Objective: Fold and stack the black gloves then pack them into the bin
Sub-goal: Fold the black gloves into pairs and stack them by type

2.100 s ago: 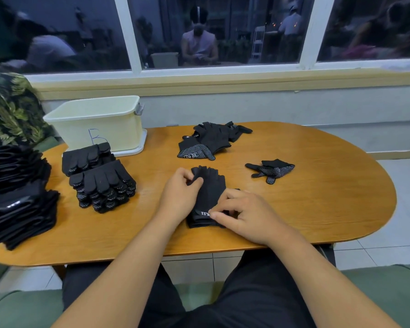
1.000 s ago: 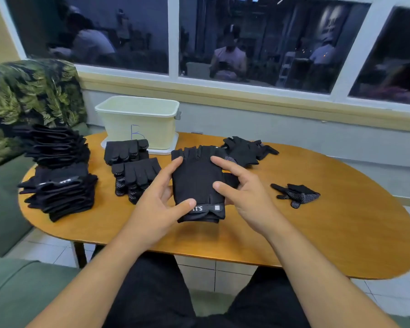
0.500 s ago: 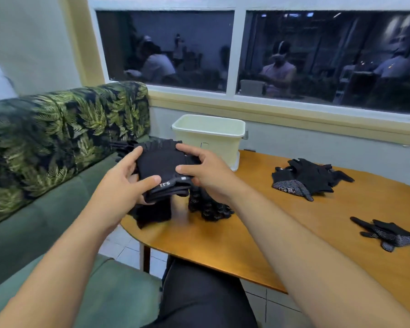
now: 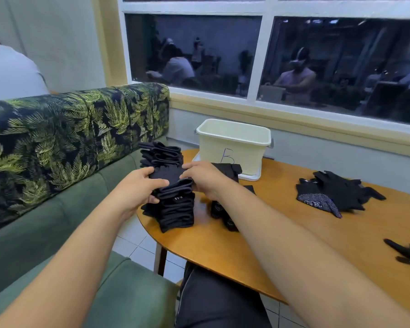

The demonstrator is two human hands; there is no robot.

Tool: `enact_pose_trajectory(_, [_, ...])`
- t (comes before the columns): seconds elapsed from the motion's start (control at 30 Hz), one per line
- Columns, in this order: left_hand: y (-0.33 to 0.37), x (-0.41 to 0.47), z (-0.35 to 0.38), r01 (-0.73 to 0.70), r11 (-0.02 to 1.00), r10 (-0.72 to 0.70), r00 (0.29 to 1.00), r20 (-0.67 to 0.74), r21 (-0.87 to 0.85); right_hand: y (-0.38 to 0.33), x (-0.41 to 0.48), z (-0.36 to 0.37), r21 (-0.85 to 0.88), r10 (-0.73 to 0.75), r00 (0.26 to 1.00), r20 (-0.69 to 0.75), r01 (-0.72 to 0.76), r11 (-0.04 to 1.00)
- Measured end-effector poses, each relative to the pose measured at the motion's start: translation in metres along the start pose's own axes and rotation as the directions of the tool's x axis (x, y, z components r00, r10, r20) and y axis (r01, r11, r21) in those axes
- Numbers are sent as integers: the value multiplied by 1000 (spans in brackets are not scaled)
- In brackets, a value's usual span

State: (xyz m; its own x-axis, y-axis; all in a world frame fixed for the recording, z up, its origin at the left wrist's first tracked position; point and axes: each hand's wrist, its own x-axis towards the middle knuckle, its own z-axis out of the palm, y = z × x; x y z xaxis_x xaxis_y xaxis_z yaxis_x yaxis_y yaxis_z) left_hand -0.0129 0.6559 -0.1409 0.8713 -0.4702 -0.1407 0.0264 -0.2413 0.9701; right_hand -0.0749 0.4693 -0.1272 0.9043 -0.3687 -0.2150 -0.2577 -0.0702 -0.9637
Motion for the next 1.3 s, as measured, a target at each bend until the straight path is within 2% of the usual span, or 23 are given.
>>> enact_pose_trajectory(0.13, [-9, -1, -1, -32, 991, 38, 998, -47, 130, 7, 3, 2, -202, -43, 998, -43, 33, 979])
enact_pose_trajectory(0.23, [-7, -7, -4, -87, 949, 119, 989, -88, 303, 11, 6, 3, -431, -147, 986, -81, 98, 897])
enact_pose_trajectory(0.3, [-6, -12, -4, -119, 904, 188, 973, -133, 412, 11, 0, 0, -511, -222, 970, -95, 144, 848])
enact_pose_trajectory(0.43, [-3, -21, -1, -228, 809, 348, 929, -128, 542, 12, -16, -14, -556, -344, 933, -108, 230, 799])
enact_pose_trajectory(0.57, [4, -27, 13, -331, 745, 447, 892, -66, 579, 18, -38, -36, -553, -389, 909, -146, 252, 794])
enact_pose_trajectory(0.8, [32, -46, 81, -484, 655, 520, 846, 118, 581, 46, -98, -94, -580, -470, 864, -183, 291, 761])
enact_pose_trajectory(0.93, [40, -59, 148, -576, 614, 523, 809, 269, 540, 72, -133, -153, -691, -487, 848, -209, 224, 687])
enact_pose_trajectory(1.13, [41, -70, 260, -642, 586, 458, 766, 451, 495, 127, -167, -257, -708, -428, 786, -446, -17, 706])
enact_pose_trajectory(1.2, [40, -70, 296, -652, 576, 431, 755, 494, 493, 144, -172, -285, -718, -395, 772, -497, -110, 687])
enact_pose_trajectory(1.3, [32, -59, 346, -664, 564, 404, 740, 538, 490, 165, -171, -320, -702, -378, 744, -551, -169, 691])
